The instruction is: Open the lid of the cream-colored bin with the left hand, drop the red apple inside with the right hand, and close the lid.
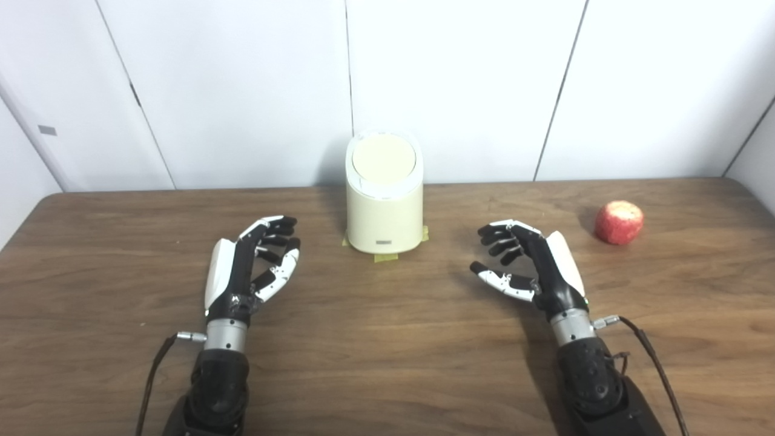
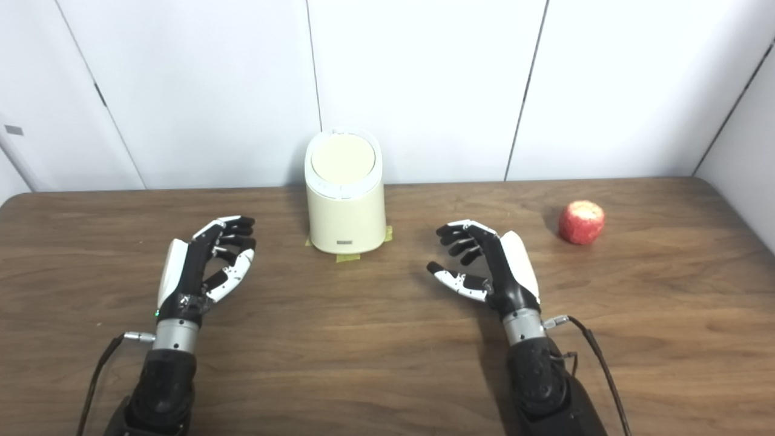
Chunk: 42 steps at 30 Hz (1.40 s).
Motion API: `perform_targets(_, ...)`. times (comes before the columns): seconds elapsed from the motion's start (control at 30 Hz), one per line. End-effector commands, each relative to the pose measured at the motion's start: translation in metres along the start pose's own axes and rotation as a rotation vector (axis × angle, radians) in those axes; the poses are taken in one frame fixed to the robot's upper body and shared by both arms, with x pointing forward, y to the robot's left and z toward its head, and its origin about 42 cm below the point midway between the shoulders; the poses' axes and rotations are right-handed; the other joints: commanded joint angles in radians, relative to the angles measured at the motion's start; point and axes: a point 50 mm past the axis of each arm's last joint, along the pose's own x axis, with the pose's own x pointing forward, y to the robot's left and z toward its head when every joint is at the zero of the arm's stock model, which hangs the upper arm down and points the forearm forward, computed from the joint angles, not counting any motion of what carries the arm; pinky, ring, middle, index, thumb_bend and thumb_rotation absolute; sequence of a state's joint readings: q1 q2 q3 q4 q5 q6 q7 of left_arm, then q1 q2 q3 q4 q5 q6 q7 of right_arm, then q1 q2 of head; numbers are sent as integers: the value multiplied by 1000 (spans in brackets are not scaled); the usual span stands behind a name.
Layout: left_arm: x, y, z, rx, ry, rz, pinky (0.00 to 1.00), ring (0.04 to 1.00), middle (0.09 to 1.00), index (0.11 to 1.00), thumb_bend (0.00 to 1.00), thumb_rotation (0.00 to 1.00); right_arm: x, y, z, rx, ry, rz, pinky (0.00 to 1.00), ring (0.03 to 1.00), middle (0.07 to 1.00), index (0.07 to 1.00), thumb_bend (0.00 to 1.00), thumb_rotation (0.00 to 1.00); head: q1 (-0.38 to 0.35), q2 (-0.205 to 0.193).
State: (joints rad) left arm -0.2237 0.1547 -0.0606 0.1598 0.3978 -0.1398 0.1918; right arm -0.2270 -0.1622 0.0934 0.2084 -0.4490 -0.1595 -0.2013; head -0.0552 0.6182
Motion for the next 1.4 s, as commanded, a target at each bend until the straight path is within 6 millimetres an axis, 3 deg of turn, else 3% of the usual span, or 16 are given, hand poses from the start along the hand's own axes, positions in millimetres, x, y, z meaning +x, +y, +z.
perform_targets(0.0,25,16,35,-14,-154,46,614,724,759,743,580,549,3,-3,-1,1,-16,-7,448,564,613,628,355,137,-1,0)
perform_targets(0.07,33,21,47,-9,-185,54,673,768,792,791,684,608,3,-2,-1,2,-22,-8,440,553,606,628,358,139,1,-1)
perform_targets(0.13,41,26,60,3,-208,56,704,795,820,826,723,649,3,-2,-1,0,-21,-7,440,550,605,628,360,133,2,-1)
perform_targets(0.37,76,35,103,-10,-287,41,741,839,857,859,721,643,3,1,1,-5,-14,-5,461,572,620,632,353,159,-1,-3)
perform_targets(0.5,102,31,131,11,-268,68,732,840,865,865,744,650,3,2,1,0,-23,-10,451,562,611,627,353,155,-9,-3)
perform_targets(0.63,124,24,155,73,-260,93,728,850,887,880,733,597,3,4,3,-6,-29,-13,453,562,612,625,349,171,-10,-3)
perform_targets(0.73,138,17,168,150,-248,112,643,793,924,900,825,509,3,5,4,-6,-25,-11,456,566,616,625,345,184,-11,-3)
perform_targets(0.93,156,3,179,295,-235,107,809,974,983,955,868,415,3,6,7,-6,-17,-7,474,581,624,626,341,179,-12,-3)
perform_targets(1.07,166,-7,183,313,-216,101,905,993,992,962,894,355,2,6,8,1,-10,-7,480,590,629,630,343,189,-17,1)
perform_targets(1.37,181,-19,178,398,-163,67,985,1000,1000,978,924,320,1,7,9,7,-12,-9,469,577,621,627,346,169,-23,6)
